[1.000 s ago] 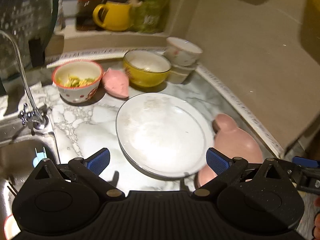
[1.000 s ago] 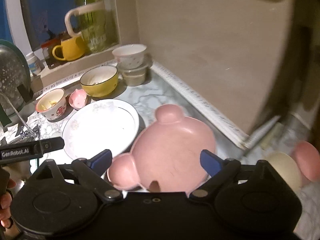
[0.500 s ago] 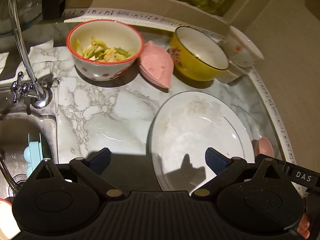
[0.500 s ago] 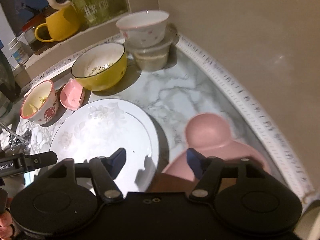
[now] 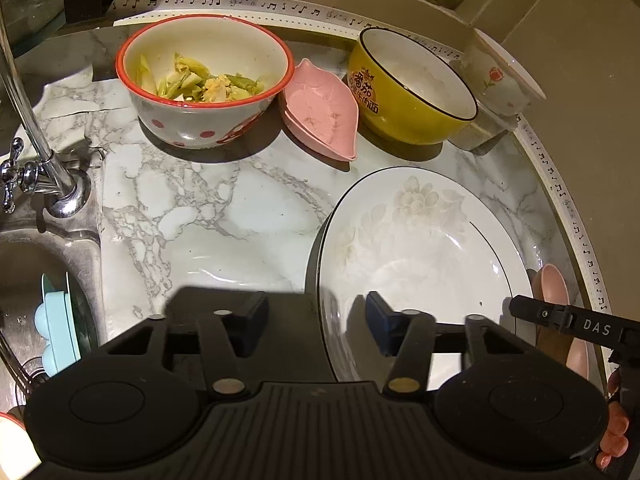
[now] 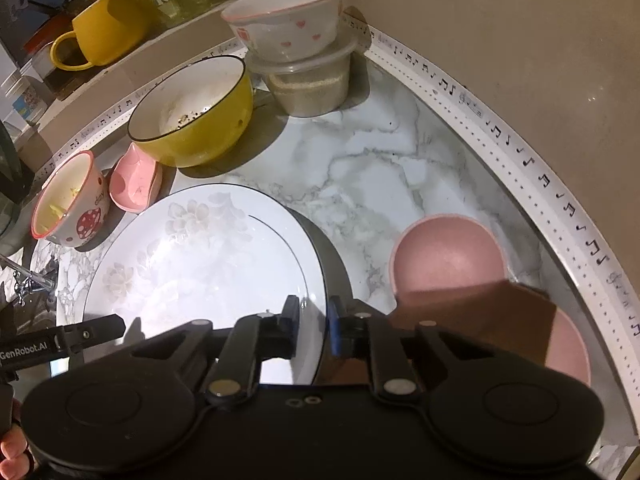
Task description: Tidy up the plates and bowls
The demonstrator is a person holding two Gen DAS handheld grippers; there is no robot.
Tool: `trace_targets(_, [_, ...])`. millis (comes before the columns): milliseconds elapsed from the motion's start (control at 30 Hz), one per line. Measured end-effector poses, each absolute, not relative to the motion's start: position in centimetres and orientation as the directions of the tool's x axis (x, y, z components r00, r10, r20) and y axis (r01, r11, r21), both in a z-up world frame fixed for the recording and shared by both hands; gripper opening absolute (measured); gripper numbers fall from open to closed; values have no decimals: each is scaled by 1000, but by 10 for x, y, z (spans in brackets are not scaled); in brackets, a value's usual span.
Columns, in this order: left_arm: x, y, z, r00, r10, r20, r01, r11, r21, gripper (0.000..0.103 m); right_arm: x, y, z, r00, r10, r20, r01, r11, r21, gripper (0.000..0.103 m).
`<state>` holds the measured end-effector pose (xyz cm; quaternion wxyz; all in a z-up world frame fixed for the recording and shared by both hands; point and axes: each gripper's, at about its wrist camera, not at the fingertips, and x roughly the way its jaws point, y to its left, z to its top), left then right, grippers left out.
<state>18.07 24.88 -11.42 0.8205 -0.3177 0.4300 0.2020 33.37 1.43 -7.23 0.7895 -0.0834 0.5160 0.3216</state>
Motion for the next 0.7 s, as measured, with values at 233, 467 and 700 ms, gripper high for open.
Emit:
trace_targets(233, [181,248,-115,572,39,-819,-586,718,-375,14,337,8,-74,249,442,-862,-563,790,243,8])
trace_targets(467, [177,245,-108,564,75,-822,-594,728,-341,14,330,6,-71,260,446,-857,-550,797,248,7])
trace_targets(700, [158,242,-101,571,81,-817,-587,736,-338,14,314,4,-56,270,465,-843,-562,787,254,6])
